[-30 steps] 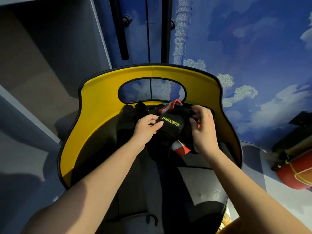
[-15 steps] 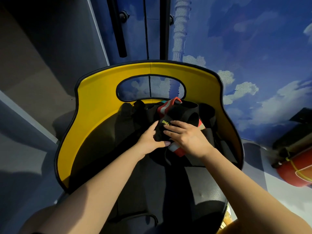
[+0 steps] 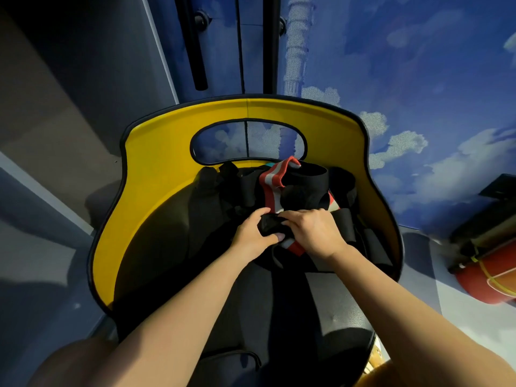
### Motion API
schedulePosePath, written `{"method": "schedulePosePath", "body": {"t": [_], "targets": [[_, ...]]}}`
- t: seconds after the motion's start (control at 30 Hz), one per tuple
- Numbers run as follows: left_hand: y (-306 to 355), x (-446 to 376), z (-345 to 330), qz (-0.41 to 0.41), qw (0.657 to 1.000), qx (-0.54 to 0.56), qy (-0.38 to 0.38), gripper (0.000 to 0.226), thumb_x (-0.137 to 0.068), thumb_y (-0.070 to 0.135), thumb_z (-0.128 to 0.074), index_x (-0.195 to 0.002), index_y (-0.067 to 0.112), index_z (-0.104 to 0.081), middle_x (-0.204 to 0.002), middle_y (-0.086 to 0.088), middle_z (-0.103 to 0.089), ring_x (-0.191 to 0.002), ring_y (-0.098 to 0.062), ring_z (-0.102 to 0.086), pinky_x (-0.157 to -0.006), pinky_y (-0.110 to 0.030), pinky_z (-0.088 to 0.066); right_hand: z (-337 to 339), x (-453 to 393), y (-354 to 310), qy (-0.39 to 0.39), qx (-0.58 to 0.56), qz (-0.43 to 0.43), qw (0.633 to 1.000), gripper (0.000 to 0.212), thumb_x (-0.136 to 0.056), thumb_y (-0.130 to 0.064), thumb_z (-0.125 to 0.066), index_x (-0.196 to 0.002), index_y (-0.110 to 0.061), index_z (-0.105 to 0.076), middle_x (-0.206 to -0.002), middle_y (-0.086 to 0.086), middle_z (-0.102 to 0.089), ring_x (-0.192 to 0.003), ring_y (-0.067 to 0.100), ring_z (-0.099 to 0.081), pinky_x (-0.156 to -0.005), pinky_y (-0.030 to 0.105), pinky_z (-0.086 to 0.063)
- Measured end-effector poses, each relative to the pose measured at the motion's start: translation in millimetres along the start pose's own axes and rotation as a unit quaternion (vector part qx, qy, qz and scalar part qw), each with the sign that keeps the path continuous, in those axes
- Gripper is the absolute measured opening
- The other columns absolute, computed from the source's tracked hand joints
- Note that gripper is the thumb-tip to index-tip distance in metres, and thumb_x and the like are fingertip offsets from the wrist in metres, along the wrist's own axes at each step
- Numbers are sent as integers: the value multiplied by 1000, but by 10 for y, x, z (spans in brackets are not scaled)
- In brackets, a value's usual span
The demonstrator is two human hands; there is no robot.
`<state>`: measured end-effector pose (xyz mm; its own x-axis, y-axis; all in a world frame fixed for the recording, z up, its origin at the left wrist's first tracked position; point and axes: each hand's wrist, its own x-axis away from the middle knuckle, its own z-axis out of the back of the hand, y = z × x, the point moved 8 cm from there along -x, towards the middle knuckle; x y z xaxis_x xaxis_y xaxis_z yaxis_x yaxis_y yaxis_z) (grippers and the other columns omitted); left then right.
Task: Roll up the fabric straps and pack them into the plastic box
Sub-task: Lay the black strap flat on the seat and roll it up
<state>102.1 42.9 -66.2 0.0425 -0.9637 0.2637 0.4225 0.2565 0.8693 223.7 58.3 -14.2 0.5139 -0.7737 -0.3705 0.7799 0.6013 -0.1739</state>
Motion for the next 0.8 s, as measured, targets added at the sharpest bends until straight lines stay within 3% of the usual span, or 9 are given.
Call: {"method": "schedulePosePath", "body": {"t": [0.2, 0.47, 0.57, 0.63, 0.7, 0.8], "targets": [[-18, 21, -33, 8, 1000, 9, 13, 71, -78, 24, -75, -138, 29, -37, -141, -3, -43, -127, -20, -43, -92, -23, -37, -52, 20, 107, -31, -34, -107, 993, 27, -94, -30, -48, -110, -23, -67, -92, 7, -73, -84, 32, -66, -66, 38, -51], [27, 58, -8, 4, 997, 31, 65, 65, -77, 27, -75, -132, 19, -42, -132, -2, -44, -119, -17, -47, -87, -22, -37, -122, 41, 288, -22, -103, -231, 967, 25, -92, -34, -51, -109, -27, -68, -103, 6, -72, -98, 31, -63, -76, 39, -51], [-172, 123, -4, 99, 989, 95, 65, 72, -77, 41, -72, -136, 16, -39, -136, 1, -40, -124, -18, -45, -90, -23, -38, -89, 34, 362, -9, -103, -220, 970, 27, -92, -37, -51, -113, -29, -66, -108, 2, -71, -102, 28, -63, -78, 39, -52], [-302, 169, -61, 154, 979, 132, 20, 70, -78, 45, -71, -134, 14, -44, -125, 3, -50, -116, -16, -50, -93, -24, -41, -52, 25, 323, -10, -95, -187, 978, 27, -92, -35, -52, -116, -31, -63, -113, -1, -69, -106, 25, -63, -80, 39, -51], [-369, 183, -76, 169, 975, 145, -12, 57, -79, 41, -71, -125, 14, -51, -108, 6, -55, -105, -13, -53, -93, -25, -43, -14, 19, 235, -13, -87, -142, 986, 29, -93, -30, -53, -120, -29, -62, -120, -4, -66, -111, 22, -61, -83, 38, -51], [-405, 161, -82, 174, 966, 187, -37, 53, -78, 32, -74, -122, 15, -50, -114, 2, -54, -106, -12, -52, -93, -26, -42, 12, 22, 134, -19, -65, -79, 995, 30, -94, -27, -53, -123, -25, -61, -123, -3, -64, -111, 22, -62, -81, 38, -53]]}}
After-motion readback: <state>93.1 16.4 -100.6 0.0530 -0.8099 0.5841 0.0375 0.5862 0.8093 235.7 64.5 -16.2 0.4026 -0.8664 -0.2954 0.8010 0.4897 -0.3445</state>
